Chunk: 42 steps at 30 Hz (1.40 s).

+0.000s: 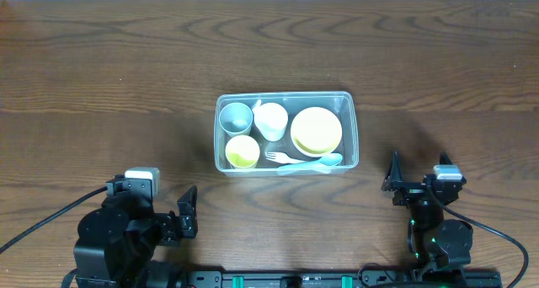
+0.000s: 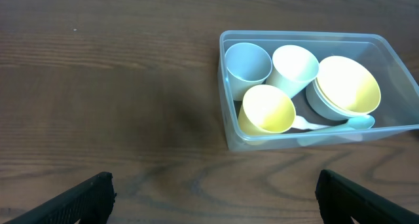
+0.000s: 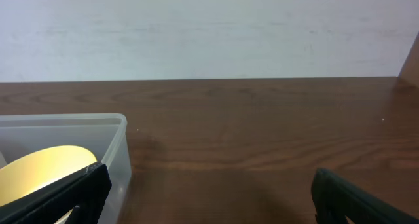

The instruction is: Pack container

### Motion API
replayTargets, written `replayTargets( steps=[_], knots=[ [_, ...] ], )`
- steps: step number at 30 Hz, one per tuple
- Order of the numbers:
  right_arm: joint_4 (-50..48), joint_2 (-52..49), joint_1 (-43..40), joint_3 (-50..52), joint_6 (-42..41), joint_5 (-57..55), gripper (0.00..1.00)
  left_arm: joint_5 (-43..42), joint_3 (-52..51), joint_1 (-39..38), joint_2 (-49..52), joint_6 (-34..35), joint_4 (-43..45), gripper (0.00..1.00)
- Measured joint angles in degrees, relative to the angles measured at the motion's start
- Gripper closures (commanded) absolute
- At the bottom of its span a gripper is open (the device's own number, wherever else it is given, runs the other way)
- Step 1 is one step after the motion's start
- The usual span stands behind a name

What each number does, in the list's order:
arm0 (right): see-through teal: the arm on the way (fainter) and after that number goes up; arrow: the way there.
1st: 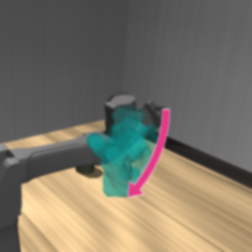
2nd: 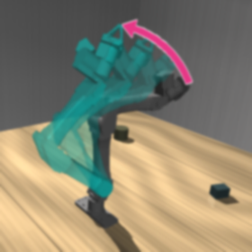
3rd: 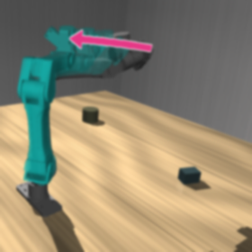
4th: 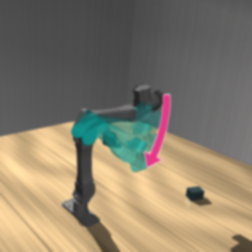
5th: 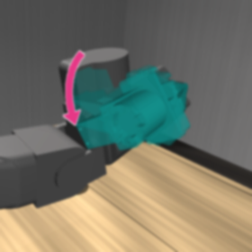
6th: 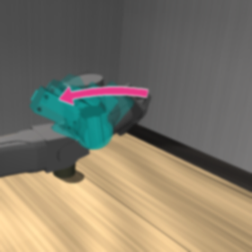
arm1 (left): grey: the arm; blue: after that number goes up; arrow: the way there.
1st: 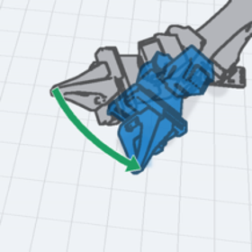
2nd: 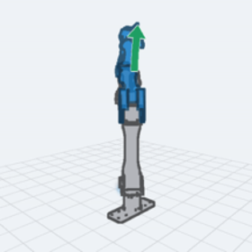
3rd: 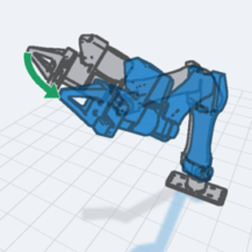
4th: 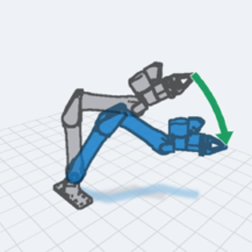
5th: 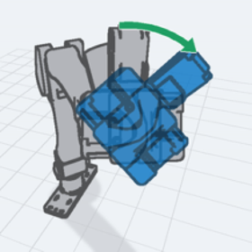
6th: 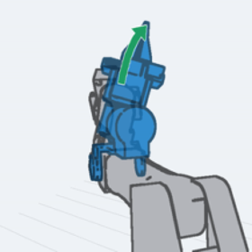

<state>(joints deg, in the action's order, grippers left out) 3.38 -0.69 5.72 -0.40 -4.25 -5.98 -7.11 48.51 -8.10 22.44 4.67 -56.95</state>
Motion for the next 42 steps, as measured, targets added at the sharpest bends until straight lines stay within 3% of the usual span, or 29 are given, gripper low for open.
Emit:
replayTargets(
  steps=[5,9,12,20,25,42],
  knots=[
    [0.02,0.0,0.02,0.0,0.0,0.0,0.01,0.0,-0.61,0.57,-0.31,-0.13,-1.92,0.02],
    [0.02,0.0,0.0,0.0,0.0,0.0,0.01,0.02,-6.21,3.45,-3.15,-0.72,2.08,0.02],
    [0.02,0.0,0.0,0.0,0.0,0.02,0.01,0.09,-14.62,5.66,-7.34,-2.45,10.1,0.02],
    [0.04,0.0,0.0,0.0,0.0,0.07,0.01,0.7,-36.89,8.24,-18.05,-5.18,41.9,0.02],
    [0.04,0.0,0.0,0.0,0.0,0.07,0.01,1.4,-44.48,9.42,-20.31,-6.73,54.31,0.02],
    [0.04,0.0,0.0,0.0,0.0,0.09,0.01,2.82,-47.41,9.55,-21.81,-14.38,55.43,0.02]
  ],
)
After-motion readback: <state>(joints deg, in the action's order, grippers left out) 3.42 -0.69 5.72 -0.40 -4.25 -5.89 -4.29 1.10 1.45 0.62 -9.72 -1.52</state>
